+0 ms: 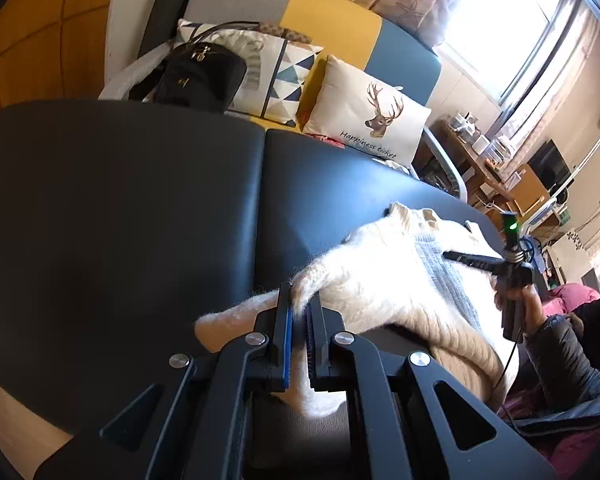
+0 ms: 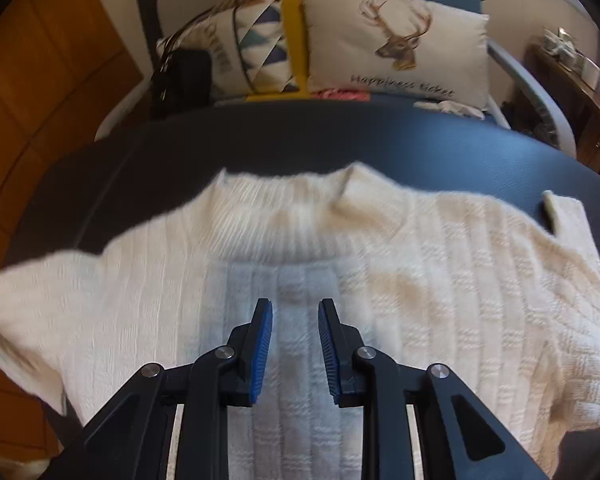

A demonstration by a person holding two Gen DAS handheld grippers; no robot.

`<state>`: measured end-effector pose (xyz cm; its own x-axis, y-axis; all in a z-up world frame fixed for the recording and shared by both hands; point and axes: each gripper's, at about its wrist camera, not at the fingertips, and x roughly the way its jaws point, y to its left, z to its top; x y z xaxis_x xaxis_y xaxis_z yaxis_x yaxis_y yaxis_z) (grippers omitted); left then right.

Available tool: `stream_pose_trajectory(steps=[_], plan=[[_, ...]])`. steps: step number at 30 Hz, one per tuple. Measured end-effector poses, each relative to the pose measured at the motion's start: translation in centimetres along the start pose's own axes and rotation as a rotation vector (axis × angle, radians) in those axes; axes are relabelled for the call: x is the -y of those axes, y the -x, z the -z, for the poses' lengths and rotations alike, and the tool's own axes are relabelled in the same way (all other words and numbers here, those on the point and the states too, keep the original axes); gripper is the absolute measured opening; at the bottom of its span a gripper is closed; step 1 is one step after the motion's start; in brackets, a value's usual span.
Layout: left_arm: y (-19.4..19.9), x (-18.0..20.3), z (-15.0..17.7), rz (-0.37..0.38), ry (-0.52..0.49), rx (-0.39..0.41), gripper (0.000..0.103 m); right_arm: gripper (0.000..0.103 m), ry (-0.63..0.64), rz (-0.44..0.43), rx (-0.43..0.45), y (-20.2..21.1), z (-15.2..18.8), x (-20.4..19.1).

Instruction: Fold clothes

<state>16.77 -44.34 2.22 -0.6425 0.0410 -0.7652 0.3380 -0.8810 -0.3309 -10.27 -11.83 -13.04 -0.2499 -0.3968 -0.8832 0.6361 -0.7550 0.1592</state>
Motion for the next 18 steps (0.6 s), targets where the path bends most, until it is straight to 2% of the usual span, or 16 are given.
stream_pose_trajectory(steps=[2, 5, 12, 14, 18], plan=[[-0.4, 0.3, -0.6, -0.017, -0.013, 0.008, 0.004, 0.023, 0.050, 0.073, -0.047, -1.8, 0.0, -0.8], [-1.3, 0.5, -1.4, -0.053, -0.022, 0.018, 0.004, 0.023, 0.101, 0.140, -0.026, -2.7, -0.7, -1.6], [-2.7, -1.8, -3.2, -0.104, 0.066, 0.050, 0.004, 0.021, 0.114, 0.201, 0.020, -4.9, -5.0, -2.0], [-3.2, -2.5, -4.1, -0.112, 0.094, 0.043, 0.004, 0.021, 0.110, 0.222, 0.040, -5.6, -6.5, -1.9], [-5.3, -3.2, -6.2, -0.179, 0.098, -0.028, 0.004, 0.021, 0.073, 0.256, 0.064, -6.8, -9.7, -1.4]])
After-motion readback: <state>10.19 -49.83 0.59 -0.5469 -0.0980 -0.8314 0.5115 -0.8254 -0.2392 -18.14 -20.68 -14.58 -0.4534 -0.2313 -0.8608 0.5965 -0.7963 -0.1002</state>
